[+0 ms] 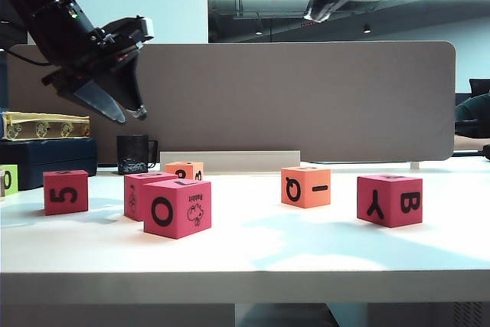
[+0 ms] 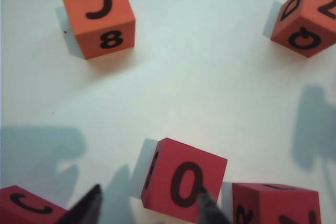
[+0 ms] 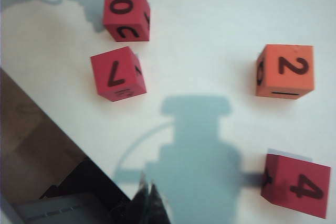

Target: Select the appropriate blocks from the scattered letter blocks on the table and arrange them in a row to spell out "2024".

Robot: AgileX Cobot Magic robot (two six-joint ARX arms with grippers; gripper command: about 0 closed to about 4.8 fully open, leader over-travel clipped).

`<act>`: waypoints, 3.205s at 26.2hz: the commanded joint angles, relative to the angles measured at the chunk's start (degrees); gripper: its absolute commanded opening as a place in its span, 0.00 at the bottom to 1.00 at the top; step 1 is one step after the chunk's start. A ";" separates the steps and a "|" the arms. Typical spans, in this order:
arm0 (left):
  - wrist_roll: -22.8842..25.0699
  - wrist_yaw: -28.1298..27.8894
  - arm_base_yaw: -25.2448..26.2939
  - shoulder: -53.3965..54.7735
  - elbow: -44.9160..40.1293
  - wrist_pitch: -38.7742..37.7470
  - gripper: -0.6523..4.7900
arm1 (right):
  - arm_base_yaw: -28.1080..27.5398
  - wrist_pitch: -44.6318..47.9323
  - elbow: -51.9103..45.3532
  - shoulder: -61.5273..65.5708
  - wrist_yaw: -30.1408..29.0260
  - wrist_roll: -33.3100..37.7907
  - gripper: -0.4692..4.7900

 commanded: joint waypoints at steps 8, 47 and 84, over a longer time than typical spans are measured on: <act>9.11 0.59 -2.40 4.44 0.15 -0.98 0.77 | 8.04 2.10 0.26 -0.11 -0.07 -0.13 0.08; -10.73 -1.81 -4.46 13.07 0.15 6.51 0.60 | 8.24 2.54 0.24 -0.13 0.13 -0.13 0.09; -29.59 -16.79 -11.56 13.84 0.13 12.09 0.69 | 8.24 2.08 0.24 -0.15 0.13 -0.15 0.09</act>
